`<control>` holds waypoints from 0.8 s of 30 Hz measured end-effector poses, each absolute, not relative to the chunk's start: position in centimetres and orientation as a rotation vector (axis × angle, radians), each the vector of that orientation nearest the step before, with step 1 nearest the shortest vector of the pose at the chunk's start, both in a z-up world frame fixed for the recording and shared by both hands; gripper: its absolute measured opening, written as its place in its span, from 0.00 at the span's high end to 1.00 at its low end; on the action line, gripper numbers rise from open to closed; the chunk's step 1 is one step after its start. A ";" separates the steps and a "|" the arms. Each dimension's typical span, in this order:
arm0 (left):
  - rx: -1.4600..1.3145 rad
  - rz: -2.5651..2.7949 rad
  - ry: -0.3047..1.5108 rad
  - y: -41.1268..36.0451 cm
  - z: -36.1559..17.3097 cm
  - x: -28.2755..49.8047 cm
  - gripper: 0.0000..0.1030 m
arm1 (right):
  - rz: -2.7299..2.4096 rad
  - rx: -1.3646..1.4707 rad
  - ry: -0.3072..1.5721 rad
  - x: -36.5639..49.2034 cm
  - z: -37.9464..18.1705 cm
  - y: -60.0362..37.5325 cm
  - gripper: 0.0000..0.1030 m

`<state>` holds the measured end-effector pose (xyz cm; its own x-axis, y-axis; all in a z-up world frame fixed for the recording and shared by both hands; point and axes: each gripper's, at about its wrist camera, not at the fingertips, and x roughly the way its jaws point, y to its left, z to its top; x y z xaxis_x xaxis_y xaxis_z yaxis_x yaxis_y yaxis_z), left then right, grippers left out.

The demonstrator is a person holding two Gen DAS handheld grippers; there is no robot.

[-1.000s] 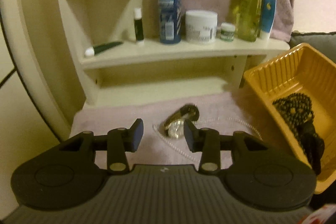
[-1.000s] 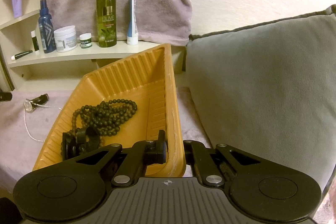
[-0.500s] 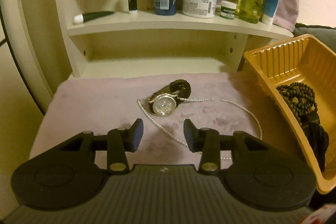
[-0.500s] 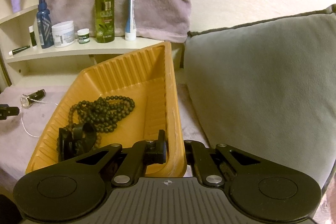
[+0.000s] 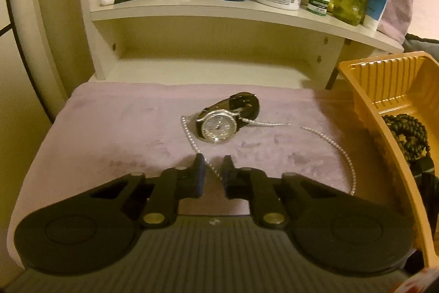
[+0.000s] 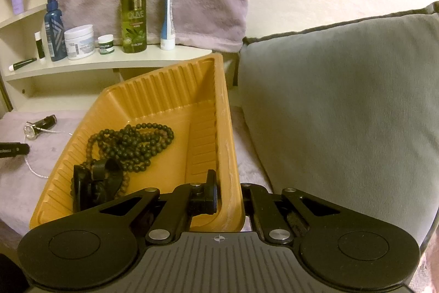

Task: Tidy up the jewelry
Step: 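Return the left gripper to the pile and grasp the silver chain, then lift the silver chain with the left gripper and carry it over the tray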

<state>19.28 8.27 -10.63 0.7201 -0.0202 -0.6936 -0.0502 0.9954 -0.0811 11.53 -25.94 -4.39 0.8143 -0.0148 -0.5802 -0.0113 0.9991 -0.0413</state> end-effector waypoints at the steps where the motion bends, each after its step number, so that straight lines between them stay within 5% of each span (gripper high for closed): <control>1: -0.100 0.014 0.768 8.4 -10.6 19.3 0.91 | -0.002 -0.043 0.620 11.6 -4.5 -26.0 0.95; 6: -0.077 0.020 0.760 8.7 -10.3 19.0 1.00 | -0.002 -0.044 0.620 11.6 -4.5 -26.0 0.95; 24: -0.138 0.005 0.716 9.8 -8.7 18.5 0.96 | -0.001 -0.047 0.615 11.4 -4.3 -25.8 0.95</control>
<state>18.54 9.85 -8.66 0.7545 -0.0429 -0.6549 -0.0519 0.9908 -0.1247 11.41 -25.85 -4.35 0.8167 -0.0151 -0.5769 -0.0130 0.9989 -0.0446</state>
